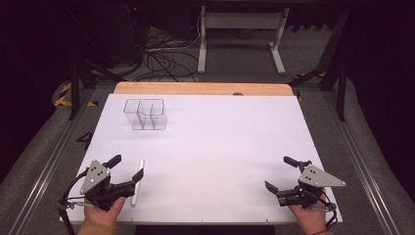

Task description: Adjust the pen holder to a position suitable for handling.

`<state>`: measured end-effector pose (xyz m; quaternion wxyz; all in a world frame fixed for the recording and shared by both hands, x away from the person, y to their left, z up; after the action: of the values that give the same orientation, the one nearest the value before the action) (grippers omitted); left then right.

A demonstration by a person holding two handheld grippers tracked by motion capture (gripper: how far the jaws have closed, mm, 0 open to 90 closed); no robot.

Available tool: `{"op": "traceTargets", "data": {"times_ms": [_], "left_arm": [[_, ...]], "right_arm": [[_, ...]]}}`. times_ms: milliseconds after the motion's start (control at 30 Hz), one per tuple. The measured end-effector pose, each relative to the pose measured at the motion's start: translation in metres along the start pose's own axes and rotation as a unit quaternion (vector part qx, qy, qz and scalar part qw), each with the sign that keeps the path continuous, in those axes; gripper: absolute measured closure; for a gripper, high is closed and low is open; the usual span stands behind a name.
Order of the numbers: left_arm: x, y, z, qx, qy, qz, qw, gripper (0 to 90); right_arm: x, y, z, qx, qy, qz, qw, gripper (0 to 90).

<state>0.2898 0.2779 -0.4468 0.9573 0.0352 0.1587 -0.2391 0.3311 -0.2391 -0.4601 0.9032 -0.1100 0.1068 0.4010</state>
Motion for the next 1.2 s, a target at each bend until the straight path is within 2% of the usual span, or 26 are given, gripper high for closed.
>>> {"op": "traceTargets", "data": {"times_ms": [100,333,467,600,833,900,1200], "left_arm": [[-0.001,0.0,0.001,-0.004,-0.002,0.001,1.0,13.1],[-0.003,-0.002,0.003,0.004,-0.002,-0.001,1.0,13.9],[-0.003,-0.004,0.004,0.011,0.001,0.0,0.9999,14.0],[-0.003,-0.007,0.005,0.023,0.003,0.005,0.9997,14.0],[-0.003,-0.007,0.007,0.014,0.01,0.005,0.9998,14.1],[-0.002,-0.007,0.012,0.006,0.022,0.006,0.9997,14.5],[0.007,-0.007,0.025,0.007,0.041,0.002,0.9991,14.5]], "right_arm": [[0.001,0.001,-0.001,0.003,0.0,0.007,1.0,0.0],[0.002,0.006,0.001,-0.009,0.002,0.005,0.9999,0.1],[0.001,0.007,0.001,-0.004,0.001,0.006,1.0,1.2],[0.0,0.009,0.001,-0.009,-0.001,0.009,0.9999,2.4],[0.0,0.01,0.001,-0.007,0.004,0.01,0.9999,3.6],[0.0,0.011,0.002,-0.011,0.001,0.011,0.9999,3.8],[0.001,0.012,0.001,-0.01,0.004,0.015,0.9998,3.8]]}}
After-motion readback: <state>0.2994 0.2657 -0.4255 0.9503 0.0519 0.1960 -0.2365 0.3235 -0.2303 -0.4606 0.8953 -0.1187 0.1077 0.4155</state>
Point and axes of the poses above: each handheld gripper's, and its own axes: x roughly forward along the jaws, z roughly out of its top, y roughly to its left, the point moved 2 cm from there along x, roughly forward along the jaws
